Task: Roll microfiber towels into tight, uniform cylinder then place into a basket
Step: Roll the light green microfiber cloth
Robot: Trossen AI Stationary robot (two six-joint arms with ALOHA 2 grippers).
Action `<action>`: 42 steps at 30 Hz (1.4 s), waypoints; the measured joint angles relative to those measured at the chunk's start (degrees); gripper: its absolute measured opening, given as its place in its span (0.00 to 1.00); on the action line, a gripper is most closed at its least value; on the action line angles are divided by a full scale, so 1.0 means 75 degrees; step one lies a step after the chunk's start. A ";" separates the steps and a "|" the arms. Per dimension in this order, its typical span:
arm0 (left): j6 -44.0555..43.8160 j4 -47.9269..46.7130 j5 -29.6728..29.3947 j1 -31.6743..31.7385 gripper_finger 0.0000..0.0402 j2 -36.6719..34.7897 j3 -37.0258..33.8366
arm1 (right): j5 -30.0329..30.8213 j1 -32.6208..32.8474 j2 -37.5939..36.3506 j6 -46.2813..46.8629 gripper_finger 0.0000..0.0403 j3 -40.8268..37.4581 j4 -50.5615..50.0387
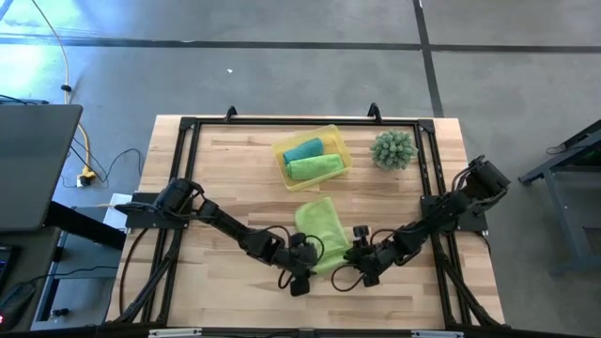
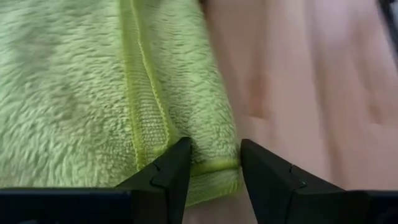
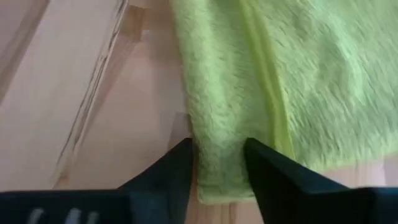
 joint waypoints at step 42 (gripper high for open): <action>0.2274 -0.0158 -0.3183 -0.1235 0.33 -0.0772 -0.0010 | -0.5100 -0.3045 -0.0430 0.3532 0.00 -0.0062 0.0325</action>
